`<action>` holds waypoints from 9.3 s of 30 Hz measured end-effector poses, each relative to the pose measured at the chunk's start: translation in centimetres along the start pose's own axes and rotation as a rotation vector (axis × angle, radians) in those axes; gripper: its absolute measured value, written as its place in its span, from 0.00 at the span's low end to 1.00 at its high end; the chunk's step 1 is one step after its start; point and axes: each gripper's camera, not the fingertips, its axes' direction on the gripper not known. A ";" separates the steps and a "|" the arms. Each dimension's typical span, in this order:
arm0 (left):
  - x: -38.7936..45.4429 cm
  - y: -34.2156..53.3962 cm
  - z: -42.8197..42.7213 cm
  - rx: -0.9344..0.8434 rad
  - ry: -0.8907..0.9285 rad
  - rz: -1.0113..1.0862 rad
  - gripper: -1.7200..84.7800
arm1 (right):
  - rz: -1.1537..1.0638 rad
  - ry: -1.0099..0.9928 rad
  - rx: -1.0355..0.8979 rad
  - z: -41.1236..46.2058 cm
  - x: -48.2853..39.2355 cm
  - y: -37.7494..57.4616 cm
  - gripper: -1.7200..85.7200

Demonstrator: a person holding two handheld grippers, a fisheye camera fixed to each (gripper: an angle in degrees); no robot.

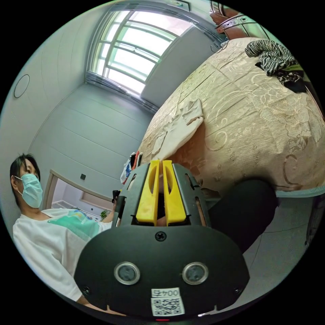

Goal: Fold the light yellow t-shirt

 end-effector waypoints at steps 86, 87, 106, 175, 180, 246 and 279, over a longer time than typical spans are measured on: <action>-5.0 0.8 19.4 -0.183 -0.714 0.263 0.11 | -0.073 0.217 0.021 18.9 -13.4 -19.1 0.06; -4.9 1.6 20.3 -0.195 -0.728 0.277 0.12 | -0.083 0.200 0.005 19.5 -14.0 -18.8 0.07; -6.5 1.4 27.0 -0.416 -0.685 0.527 0.15 | -0.103 0.470 -0.346 37.7 -24.6 -20.8 0.07; -13.8 -3.3 32.0 -0.358 -0.871 0.073 0.02 | -0.515 0.437 -0.385 15.9 -8.7 -18.5 0.13; -14.1 -3.6 31.9 -0.368 -0.876 0.068 0.02 | -0.573 0.425 -0.417 17.0 -8.2 -19.3 0.10; -12.3 -4.0 30.8 -0.361 -0.886 0.107 0.03 | -0.516 0.592 -0.223 16.5 -7.9 -20.3 0.01; -7.8 -2.9 18.3 -0.087 -0.826 -0.012 0.02 | -0.225 0.608 -0.233 21.4 -6.1 -10.9 0.01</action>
